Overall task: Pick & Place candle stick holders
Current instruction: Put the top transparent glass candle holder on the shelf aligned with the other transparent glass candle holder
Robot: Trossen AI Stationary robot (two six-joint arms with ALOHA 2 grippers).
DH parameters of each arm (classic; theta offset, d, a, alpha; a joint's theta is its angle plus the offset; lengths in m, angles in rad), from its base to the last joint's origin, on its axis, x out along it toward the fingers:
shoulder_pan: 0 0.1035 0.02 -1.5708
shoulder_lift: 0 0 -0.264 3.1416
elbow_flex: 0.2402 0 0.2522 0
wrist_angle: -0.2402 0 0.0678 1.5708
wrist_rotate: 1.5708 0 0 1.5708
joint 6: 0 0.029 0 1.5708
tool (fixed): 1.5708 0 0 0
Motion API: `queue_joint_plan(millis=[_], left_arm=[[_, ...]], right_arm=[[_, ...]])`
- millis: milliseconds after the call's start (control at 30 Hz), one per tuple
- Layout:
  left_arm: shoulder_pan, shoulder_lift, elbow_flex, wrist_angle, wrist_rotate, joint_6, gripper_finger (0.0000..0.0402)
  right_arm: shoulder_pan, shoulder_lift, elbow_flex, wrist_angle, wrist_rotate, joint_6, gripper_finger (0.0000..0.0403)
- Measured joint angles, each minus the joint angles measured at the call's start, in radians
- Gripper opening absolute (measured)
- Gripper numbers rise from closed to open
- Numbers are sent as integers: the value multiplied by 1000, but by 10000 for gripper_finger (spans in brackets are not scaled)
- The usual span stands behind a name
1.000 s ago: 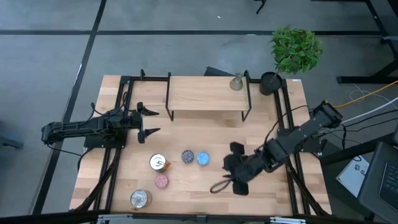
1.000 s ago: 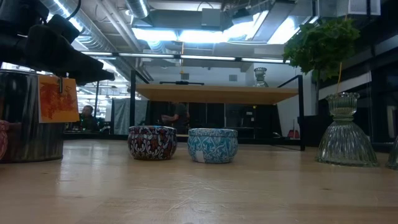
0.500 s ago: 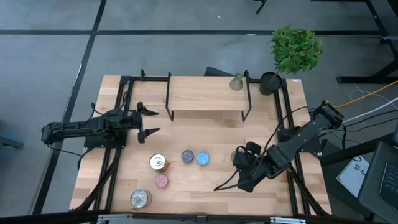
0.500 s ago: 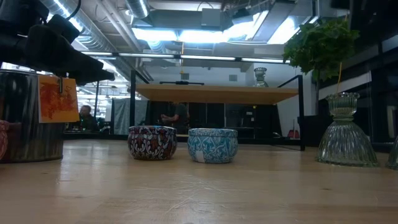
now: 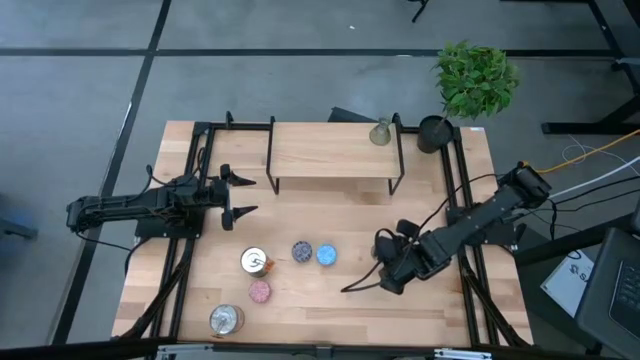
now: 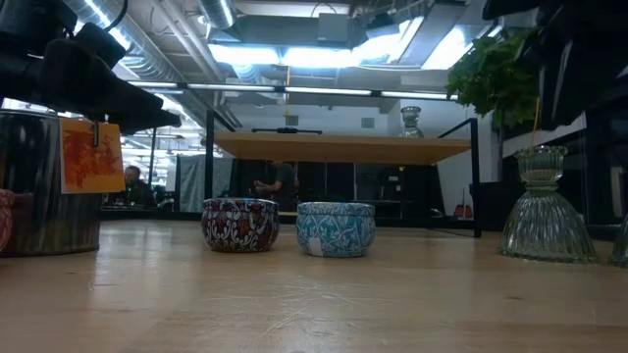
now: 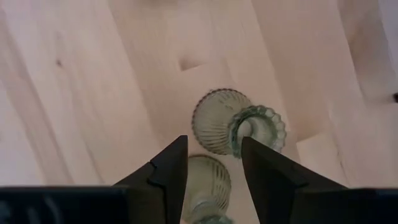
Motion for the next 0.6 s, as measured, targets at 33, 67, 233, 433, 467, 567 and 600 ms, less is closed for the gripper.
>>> queue_joint_plan(millis=[33,67,233,433,467,567,600], left_arm=[[0,0,0,0,0,0,363],[0,0,0,0,0,0,363],[0,0,0,0,0,0,363],[0,0,0,0,0,0,363],[0,0,0,0,0,0,363],[0,0,0,0,0,0,363],[0,0,0,0,0,0,363]], right_arm=[[-5,0,-2,4,1,-11,153],[-9,0,-5,9,1,-18,153],[-27,0,-41,64,1,-56,153],[-38,0,-82,79,-6,-45,153],[-38,0,-84,80,-6,-45,153],[-38,0,-91,88,-6,-44,153],[-38,0,-95,89,-6,-42,152]])
